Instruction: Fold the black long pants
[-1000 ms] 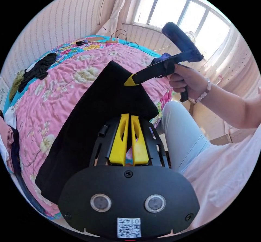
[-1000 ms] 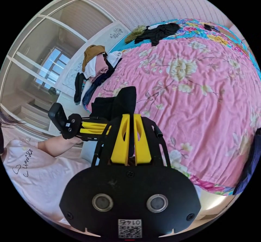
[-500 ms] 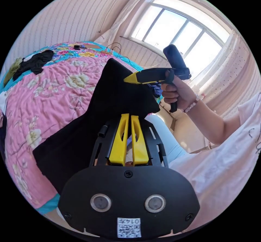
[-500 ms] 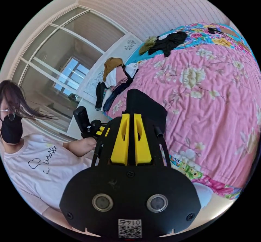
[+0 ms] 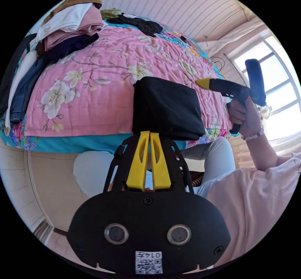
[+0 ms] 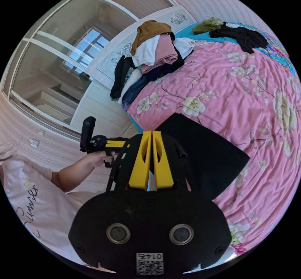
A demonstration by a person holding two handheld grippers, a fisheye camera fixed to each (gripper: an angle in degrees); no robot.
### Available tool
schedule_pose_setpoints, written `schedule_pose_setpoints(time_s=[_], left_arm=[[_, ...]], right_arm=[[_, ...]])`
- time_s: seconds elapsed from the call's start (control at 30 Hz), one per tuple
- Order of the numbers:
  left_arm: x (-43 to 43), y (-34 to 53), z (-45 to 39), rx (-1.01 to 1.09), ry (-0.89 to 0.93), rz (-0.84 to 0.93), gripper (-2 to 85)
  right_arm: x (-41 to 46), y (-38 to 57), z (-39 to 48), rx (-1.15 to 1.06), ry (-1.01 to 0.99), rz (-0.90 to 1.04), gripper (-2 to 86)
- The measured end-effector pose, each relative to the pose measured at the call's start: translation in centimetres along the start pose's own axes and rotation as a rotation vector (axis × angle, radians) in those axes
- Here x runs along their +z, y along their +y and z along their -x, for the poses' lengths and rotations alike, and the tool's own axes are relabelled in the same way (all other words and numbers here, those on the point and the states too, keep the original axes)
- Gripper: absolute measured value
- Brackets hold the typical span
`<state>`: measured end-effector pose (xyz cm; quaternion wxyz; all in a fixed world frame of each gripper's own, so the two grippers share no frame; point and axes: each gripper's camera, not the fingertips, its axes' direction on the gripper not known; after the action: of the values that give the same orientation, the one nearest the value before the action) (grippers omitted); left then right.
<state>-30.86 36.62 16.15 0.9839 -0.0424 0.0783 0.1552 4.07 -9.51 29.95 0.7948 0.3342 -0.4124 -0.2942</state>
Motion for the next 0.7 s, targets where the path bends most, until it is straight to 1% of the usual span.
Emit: schedule_pose_setpoints(time_s=[0.07,0.13,0.27,0.3,0.33,0.37,0.4,0.43,0.47,0.57,0.67,0.7], left_arm=[[-0.4,-0.1,0.1,-0.004,-0.035,-0.024,-1.0],[-1.2,-0.4,-0.6,0.021,-0.047,-0.09,-1.0],[-0.8,-1.6,-3.0,0.13,0.03,-0.159,-1.0],[0.3,-2.1,-3.7,0.174,-0.004,-0.136,-1.0],[1.9,-2.7,-4.0,0.198,-0.102,-0.094,-1.0],[2.9,-2.9,-3.9,0.203,-0.159,-0.067,-1.0],[5.1,-3.3,-3.3,0.214,-0.2,0.002,-1.0],[6.8,-3.5,-2.4,0.194,-0.189,0.042,-0.9],[7.2,-3.6,-2.1,0.193,-0.177,0.035,-0.9],[6.9,-4.4,-1.0,0.163,-0.082,0.035,-0.7],[5.3,-4.9,-0.9,0.16,-0.072,0.002,0.8],[4.9,-5.0,-0.7,0.145,-0.089,-0.026,3.2]], right_arm=[[-0.5,1.6,0.0,0.007,0.047,0.04,-0.3],[-0.1,3.8,0.1,0.025,0.101,0.13,-0.3],[2.5,5.8,1.0,0.04,0.158,0.258,-0.4],[3.3,6.0,1.5,0.035,0.19,0.264,-0.4],[4.1,6.0,1.8,0.028,0.224,0.272,-0.4],[4.5,6.0,1.8,0.028,0.237,0.277,-0.5],[5.1,6.0,1.8,0.032,0.246,0.281,-0.5],[5.5,5.9,1.6,0.05,0.226,0.292,-0.6],[5.6,5.9,1.5,0.059,0.214,0.299,-0.6],[4.0,6.0,1.9,0.064,0.163,0.271,-0.5],[-0.3,6.9,2.6,0.044,0.199,0.105,0.6],[-2.3,7.4,2.2,0.08,0.225,0.022,1.5]])
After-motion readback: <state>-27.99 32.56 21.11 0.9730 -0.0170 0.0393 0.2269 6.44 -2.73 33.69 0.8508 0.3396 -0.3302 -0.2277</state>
